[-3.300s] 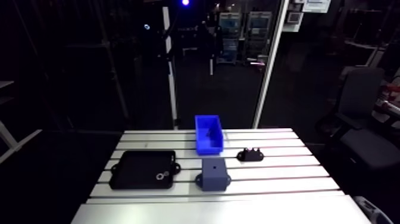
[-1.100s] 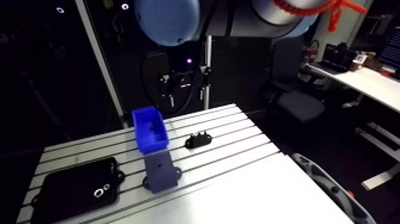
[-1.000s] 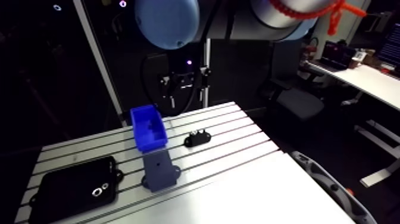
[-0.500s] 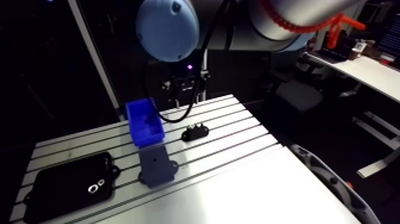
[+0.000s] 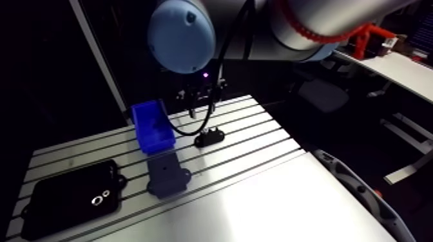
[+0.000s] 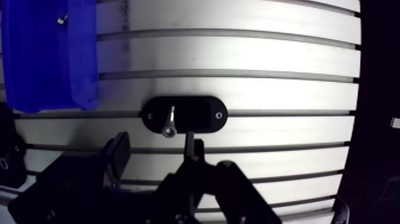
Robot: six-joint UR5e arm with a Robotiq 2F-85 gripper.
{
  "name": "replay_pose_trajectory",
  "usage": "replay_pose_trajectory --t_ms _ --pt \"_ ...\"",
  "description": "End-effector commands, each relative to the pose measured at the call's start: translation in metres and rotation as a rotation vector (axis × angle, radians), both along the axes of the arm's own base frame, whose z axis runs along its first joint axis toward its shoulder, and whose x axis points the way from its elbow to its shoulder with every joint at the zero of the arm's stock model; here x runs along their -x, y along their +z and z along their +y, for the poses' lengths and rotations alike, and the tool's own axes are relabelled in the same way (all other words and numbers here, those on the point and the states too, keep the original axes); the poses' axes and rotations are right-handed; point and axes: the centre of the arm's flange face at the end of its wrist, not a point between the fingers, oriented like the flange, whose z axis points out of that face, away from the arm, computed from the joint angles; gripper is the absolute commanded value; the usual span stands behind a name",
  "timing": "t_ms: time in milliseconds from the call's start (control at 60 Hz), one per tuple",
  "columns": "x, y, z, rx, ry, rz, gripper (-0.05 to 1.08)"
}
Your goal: Pick up the M10 bolt and insert it into the hole until fully seated.
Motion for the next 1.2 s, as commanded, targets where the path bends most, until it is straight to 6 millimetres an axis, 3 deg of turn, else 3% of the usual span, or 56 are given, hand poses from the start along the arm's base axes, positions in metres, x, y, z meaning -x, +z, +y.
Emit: replay_pose_trajectory --t_ms 17,1200 --pt "0.0 -0.011 0.0 0.005 0.001 -0.01 0.43" --pt "0.001 -0.044 0.005 0.013 -0.007 -0.03 0.48"
